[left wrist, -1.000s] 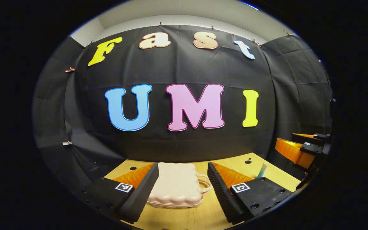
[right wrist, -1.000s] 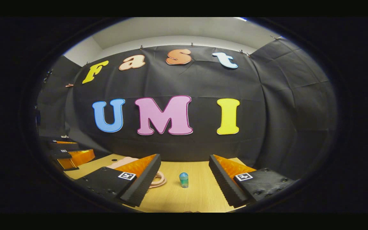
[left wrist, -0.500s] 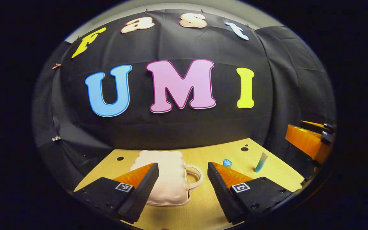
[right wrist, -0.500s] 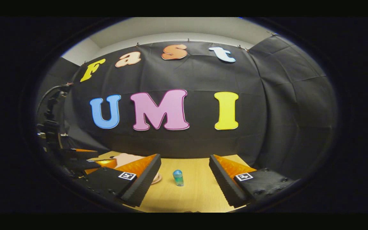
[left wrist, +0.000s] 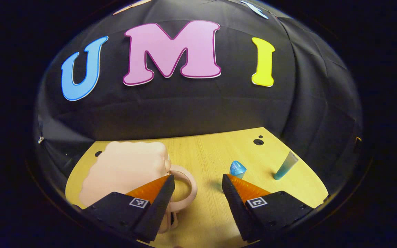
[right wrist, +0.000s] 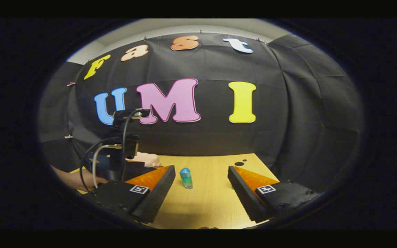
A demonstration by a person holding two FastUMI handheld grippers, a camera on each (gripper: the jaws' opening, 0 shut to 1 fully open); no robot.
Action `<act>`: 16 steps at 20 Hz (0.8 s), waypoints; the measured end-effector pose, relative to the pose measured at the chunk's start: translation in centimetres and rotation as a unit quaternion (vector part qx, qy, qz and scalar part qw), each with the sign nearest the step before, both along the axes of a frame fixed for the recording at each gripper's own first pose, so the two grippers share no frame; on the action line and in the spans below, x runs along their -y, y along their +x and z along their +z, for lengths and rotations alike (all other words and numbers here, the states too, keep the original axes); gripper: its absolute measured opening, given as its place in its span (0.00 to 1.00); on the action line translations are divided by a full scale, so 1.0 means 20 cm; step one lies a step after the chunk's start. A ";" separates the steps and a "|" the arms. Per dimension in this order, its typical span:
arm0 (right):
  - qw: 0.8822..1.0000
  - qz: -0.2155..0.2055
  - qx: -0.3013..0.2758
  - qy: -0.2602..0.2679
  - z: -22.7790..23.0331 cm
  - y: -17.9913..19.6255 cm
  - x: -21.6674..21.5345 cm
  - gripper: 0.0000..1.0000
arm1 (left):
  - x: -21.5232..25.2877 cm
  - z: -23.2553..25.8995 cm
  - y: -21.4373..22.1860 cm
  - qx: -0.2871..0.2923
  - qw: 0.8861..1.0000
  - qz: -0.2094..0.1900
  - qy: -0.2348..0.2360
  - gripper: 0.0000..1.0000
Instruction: First open the suitcase, pack the skin care products into it, and then close the suitcase.
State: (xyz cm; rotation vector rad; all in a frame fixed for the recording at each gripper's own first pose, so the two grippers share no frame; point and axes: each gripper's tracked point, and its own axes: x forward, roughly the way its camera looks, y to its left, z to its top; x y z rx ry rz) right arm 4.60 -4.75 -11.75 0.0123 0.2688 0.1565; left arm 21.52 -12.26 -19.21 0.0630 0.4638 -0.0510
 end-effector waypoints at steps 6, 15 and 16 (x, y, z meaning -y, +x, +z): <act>0.999 -0.003 -0.030 -0.011 -0.09 0.03 0.07 0.97 | 0.00 -0.30 0.15 -0.077 0.996 0.034 0.006 0.81; 0.999 0.000 -0.042 -0.010 -0.14 0.07 0.09 0.97 | -0.11 -0.53 0.29 -0.130 0.988 0.080 0.039 0.47; 0.999 0.000 -0.041 -0.009 -0.14 0.07 0.09 0.98 | -0.10 -0.55 0.30 -0.134 0.987 0.082 0.025 0.24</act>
